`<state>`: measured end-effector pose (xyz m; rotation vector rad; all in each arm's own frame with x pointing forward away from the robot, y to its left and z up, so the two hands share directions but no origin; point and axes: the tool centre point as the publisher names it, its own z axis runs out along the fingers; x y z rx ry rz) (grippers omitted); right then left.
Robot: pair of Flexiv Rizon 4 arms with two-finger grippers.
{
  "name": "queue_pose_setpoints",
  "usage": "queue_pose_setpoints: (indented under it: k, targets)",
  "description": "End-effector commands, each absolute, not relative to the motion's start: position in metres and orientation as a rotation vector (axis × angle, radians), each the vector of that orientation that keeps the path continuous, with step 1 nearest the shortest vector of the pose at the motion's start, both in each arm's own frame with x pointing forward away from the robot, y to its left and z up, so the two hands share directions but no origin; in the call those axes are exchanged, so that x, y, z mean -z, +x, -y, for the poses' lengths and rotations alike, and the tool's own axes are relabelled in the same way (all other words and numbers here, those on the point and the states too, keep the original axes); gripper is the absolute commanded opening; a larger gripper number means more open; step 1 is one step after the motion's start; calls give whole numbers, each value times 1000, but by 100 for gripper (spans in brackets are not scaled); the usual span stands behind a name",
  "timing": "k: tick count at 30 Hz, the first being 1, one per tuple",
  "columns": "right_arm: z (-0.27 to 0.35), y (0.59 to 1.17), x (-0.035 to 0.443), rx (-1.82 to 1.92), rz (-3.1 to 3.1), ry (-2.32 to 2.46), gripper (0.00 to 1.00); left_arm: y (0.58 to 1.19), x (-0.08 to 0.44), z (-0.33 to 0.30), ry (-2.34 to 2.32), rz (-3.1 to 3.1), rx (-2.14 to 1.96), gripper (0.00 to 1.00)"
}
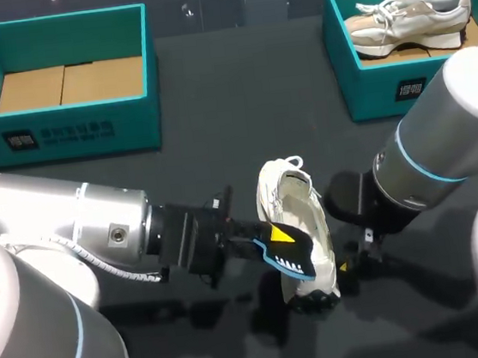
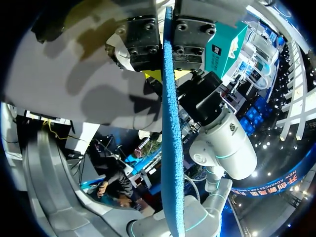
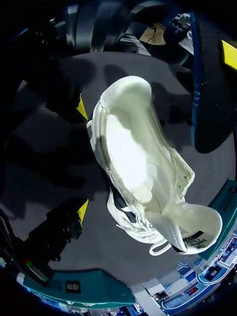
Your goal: Take the shoe out of the shoebox, open the shoe tongue, remove and reinsert the insole, then place the shoe into the shoebox
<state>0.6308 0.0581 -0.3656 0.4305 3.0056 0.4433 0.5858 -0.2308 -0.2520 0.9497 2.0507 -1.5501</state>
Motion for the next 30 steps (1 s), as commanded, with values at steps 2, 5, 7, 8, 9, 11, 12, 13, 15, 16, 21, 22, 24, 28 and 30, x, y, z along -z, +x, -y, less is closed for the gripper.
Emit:
queue_pose_setpoints:
  k: [2, 5, 7, 8, 9, 11, 12, 13, 15, 16, 21, 22, 24, 28, 30]
  targets:
    - [-60, 626, 367, -461, -2986, 441, 100, 592, 259, 245, 969, -2035, 1563, 0]
    - [-60, 623, 365, -451, -3009, 431, 100, 592, 259, 245, 969, -2035, 1563, 0]
    - [-60, 621, 364, -423, -3009, 429, 100, 592, 259, 245, 969, -2035, 1563, 0]
    - [-60, 621, 364, -423, -3009, 429, 100, 592, 259, 245, 969, -2035, 1563, 0]
    - [-60, 621, 364, -423, -3009, 429, 100, 592, 259, 245, 969, -2035, 1563, 0]
    - [-60, 621, 364, -423, -3009, 429, 100, 592, 259, 245, 969, -2035, 1563, 0]
    - [-60, 621, 364, -423, -3009, 429, 100, 592, 259, 245, 969, -2035, 1563, 0]
    - [-60, 621, 364, -423, -3009, 429, 100, 592, 259, 245, 969, -2035, 1563, 0]
    - [-60, 621, 364, -423, -3009, 429, 100, 592, 259, 245, 969, -2035, 1563, 0]
    - [-60, 621, 364, -423, -3009, 429, 100, 592, 259, 245, 969, -2035, 1563, 0]
    - [-62, 619, 363, -432, -3003, 447, 100, 592, 263, 248, 980, -2025, 1589, 0]
    - [-61, 619, 363, -444, -3003, 447, 100, 592, 264, 248, 985, -2021, 1595, 0]
    - [-61, 618, 364, -468, -3002, 445, 100, 593, 266, 249, 989, -2018, 1604, 0]
    - [-61, 616, 366, -525, -3007, 423, 100, 594, 269, 250, 1002, -2011, 1615, 0]
    - [-61, 615, 366, -549, -3003, 413, 100, 595, 270, 251, 1004, -2010, 1623, 0]
